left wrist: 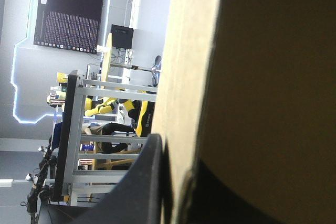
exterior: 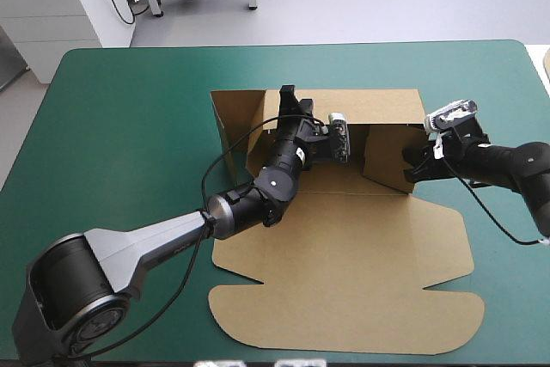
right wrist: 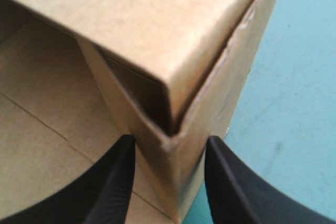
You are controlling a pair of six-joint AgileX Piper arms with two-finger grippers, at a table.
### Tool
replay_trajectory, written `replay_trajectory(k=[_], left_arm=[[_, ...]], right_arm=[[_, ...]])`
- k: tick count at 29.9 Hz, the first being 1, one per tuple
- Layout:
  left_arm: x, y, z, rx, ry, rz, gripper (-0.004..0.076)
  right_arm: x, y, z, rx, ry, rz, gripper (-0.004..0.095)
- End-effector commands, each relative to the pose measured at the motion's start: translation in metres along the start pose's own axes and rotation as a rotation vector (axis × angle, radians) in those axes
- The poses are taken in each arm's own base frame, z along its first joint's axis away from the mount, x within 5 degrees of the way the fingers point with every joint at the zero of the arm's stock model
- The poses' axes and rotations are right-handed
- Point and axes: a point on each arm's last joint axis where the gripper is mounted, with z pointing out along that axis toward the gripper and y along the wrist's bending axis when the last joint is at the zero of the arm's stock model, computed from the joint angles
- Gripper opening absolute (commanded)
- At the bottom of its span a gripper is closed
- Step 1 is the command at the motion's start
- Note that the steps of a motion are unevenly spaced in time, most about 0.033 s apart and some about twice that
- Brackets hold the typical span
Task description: Fold the box
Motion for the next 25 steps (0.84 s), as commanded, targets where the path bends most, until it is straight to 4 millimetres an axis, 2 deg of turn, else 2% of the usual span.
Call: replay_trajectory(k=[1,5,7,10,11,16,25], left_arm=[[-0.003,0.002,-0.005,0.043,-0.012,-0.12,-0.0008],[-0.003,0.002,-0.005,0.044,-0.014,-0.119,-0.0008],[-0.003,0.002,-0.005,0.045,-0.016,-0.118,-0.0008],[-0.004,0.002,-0.005,0.044,-0.02,-0.112,-0.0008],[-0.004,0.002,-0.005,0.046,-0.027,-0.105,-0.0008],[-0.004,-0.004,-0.003,0.06,-0.03,-0.007,-0.0008],[-0.002,-0.007,0.0,0.058,-0.011,0.006,-0.0008]], right_arm=[[-0.013,-0.005,0.002,0.042,-0.076,0.012,0.04],[-0.012,-0.011,0.011,0.06,-0.086,0.063,0.0355],[-0.013,-0.011,0.012,0.052,-0.096,0.087,0.0262],[-0.014,-0.009,0.012,0.034,-0.109,0.066,0.0009],[-0.014,-0.008,0.012,0.028,-0.114,0.061,-0.0012],[-0.015,-0.006,0.012,0.012,-0.124,0.069,-0.0006],[-0.015,-0.006,0.012,0.01,-0.124,0.105,-0.0006]])
